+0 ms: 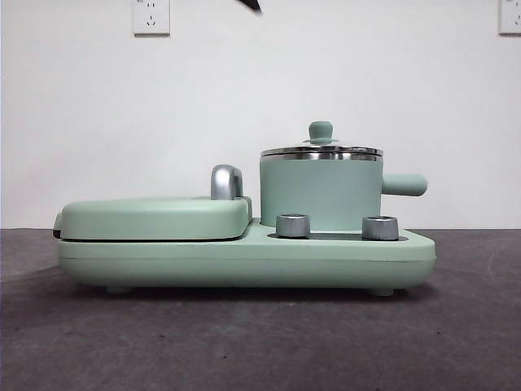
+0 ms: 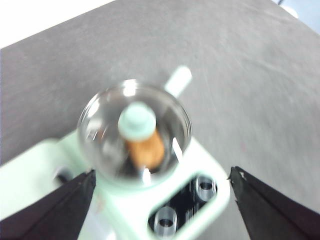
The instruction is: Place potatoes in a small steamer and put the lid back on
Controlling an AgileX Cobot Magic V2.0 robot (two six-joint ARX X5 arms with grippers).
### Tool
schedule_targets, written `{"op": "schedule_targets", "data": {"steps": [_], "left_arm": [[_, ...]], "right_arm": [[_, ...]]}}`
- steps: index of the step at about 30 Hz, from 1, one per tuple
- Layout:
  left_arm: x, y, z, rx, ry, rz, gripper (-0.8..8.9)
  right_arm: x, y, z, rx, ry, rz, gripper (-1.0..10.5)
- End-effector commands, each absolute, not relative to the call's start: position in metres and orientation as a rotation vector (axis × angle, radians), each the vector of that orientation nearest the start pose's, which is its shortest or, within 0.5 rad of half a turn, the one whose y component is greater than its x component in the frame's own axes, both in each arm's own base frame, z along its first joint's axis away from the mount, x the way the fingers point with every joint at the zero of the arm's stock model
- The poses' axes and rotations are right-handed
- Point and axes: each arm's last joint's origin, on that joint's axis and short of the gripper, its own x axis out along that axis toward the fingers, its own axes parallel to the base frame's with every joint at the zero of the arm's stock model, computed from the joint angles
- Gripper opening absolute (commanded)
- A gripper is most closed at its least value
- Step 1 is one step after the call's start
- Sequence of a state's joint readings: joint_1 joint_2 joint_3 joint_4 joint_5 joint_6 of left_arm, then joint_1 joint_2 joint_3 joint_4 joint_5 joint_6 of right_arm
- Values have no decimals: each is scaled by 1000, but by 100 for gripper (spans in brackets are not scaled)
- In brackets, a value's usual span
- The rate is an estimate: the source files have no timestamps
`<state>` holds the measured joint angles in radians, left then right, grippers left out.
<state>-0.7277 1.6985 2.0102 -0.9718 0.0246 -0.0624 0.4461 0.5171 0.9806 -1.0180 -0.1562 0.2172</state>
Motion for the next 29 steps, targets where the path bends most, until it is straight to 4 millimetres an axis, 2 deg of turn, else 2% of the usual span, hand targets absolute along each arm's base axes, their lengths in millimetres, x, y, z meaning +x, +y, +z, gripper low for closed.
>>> {"op": "schedule_targets", "data": {"steps": [1,3,5,8,12,17,18,19,20,21,29], "left_arm": [[246,-214,436,227,693,-697,435],[226,-189,429,230,695,-682,432],[205,-163,411,192,677,-653,432],[182,-137,390,151,643,-631,432],[151,-112,362,108,604,-654,422],[123,-95,342,50,573,-739,320],[120,-93,341,40,572,-746,290],[118,-91,340,35,571,-745,223],[116,-90,341,36,568,-746,75],[115,-89,342,39,559,-747,12],[114,-89,342,34,560,-745,6]], "right_arm": [[60,35,349,136,621,539,409],[61,36,350,146,624,574,409],[62,37,351,150,610,585,409],[62,37,351,151,604,585,409],[62,37,351,151,603,585,409],[62,37,351,150,603,582,409],[62,37,351,150,603,583,363],[62,37,351,150,603,584,237],[62,37,351,150,603,586,40],[62,37,351,147,602,586,14],[62,37,352,149,599,582,17]]}}
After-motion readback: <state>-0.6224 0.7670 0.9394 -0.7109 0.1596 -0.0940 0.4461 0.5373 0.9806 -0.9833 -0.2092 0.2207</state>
